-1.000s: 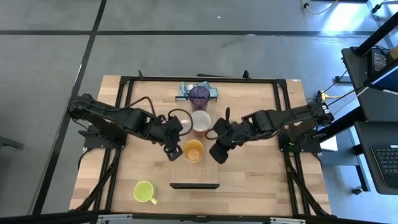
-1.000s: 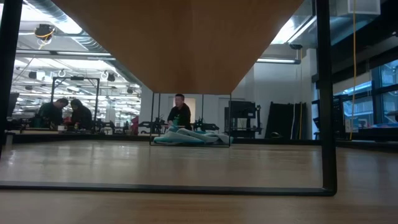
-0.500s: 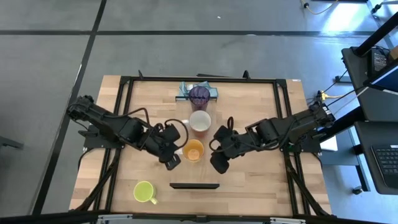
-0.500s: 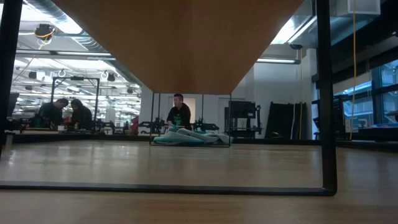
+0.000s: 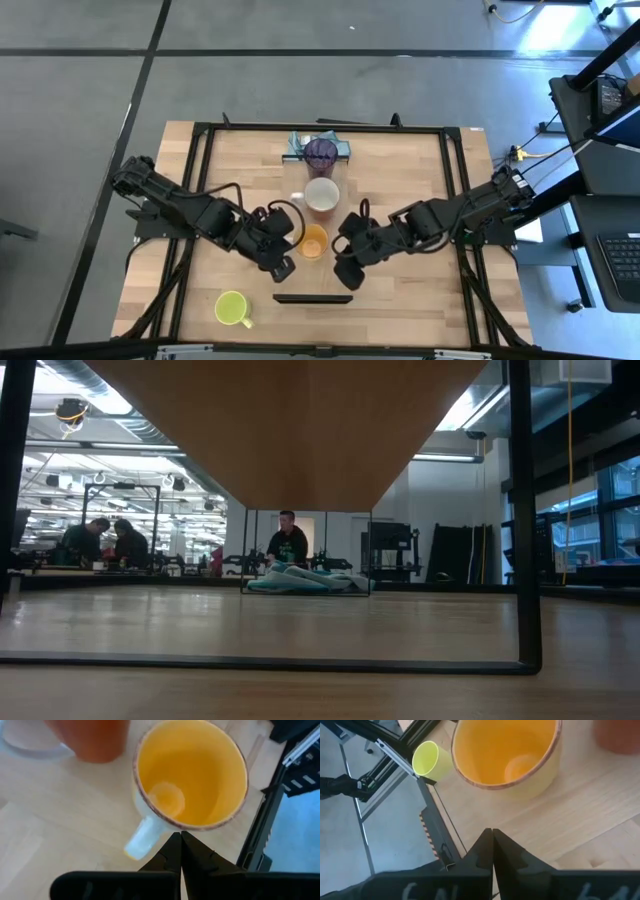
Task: Stack small to large cups/mugs on shelf
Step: Put the yellow cup on the shelf
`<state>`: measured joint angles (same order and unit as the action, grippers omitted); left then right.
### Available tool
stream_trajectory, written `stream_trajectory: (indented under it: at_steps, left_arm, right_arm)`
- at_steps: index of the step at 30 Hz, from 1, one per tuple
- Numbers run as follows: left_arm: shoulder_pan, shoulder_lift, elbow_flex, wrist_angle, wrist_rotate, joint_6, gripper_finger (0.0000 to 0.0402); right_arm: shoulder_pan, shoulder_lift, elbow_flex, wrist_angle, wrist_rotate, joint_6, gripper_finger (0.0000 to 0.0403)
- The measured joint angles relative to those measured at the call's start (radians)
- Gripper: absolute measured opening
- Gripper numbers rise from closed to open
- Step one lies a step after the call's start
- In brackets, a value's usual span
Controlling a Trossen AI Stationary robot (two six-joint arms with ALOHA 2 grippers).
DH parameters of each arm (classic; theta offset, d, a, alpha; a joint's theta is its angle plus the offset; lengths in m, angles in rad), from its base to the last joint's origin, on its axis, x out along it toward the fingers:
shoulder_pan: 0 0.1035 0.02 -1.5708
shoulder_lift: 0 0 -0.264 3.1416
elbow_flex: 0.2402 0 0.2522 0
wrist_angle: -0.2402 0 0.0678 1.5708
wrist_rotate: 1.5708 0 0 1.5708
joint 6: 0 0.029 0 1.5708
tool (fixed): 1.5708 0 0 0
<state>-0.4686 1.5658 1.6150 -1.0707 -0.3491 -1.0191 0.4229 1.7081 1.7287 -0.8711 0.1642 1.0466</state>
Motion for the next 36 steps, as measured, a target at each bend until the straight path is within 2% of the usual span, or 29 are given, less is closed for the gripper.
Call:
stream_trajectory:
  at_steps: [36]
  left_arm:
    - [0.111,0.000,0.000,0.038,0.031,0.140,0.0001]
  right_arm:
    - [-0.047,0.000,0.000,-0.044,0.027,-0.048,0.0006]
